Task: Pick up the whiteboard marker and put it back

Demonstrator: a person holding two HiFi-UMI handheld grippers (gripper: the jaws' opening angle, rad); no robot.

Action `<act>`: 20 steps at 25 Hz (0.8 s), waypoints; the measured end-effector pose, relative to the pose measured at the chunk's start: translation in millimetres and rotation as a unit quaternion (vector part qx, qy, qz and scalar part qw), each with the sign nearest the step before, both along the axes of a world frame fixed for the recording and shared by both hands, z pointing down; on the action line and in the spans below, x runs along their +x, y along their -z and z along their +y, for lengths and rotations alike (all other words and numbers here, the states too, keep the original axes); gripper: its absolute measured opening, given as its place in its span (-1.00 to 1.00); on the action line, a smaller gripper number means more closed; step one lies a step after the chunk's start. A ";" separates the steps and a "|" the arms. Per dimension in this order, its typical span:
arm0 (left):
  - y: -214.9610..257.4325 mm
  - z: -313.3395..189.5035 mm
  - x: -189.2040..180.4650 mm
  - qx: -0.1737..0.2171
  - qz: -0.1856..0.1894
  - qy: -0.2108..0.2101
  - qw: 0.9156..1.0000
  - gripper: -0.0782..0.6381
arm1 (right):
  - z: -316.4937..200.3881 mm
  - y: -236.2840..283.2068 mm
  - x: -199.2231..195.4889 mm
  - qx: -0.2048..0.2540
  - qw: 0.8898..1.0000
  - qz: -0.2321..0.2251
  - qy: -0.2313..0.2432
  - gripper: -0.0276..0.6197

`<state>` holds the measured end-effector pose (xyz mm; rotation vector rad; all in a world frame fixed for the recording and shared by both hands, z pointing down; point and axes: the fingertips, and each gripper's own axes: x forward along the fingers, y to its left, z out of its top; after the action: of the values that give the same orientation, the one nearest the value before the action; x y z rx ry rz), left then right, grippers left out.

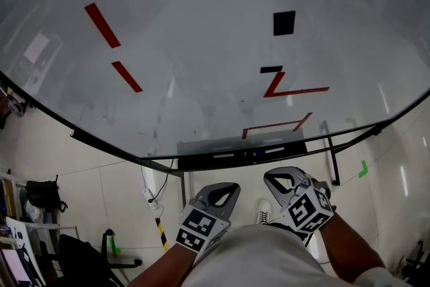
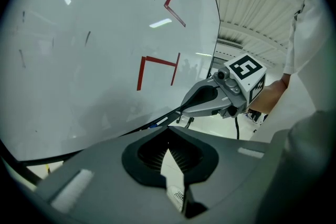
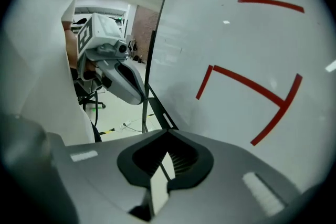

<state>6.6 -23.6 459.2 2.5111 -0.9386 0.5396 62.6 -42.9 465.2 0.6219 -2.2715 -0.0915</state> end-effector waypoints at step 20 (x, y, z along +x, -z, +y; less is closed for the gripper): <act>3.1 15.3 -10.9 0.009 0.019 -0.058 0.998 -0.73 | 26.1 22.9 -17.2 -0.129 0.945 -0.256 -0.155 -0.91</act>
<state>-4.3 -8.3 456.1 2.5943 -0.7896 0.5185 45.4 -16.8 442.3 0.9336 -2.5764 0.5750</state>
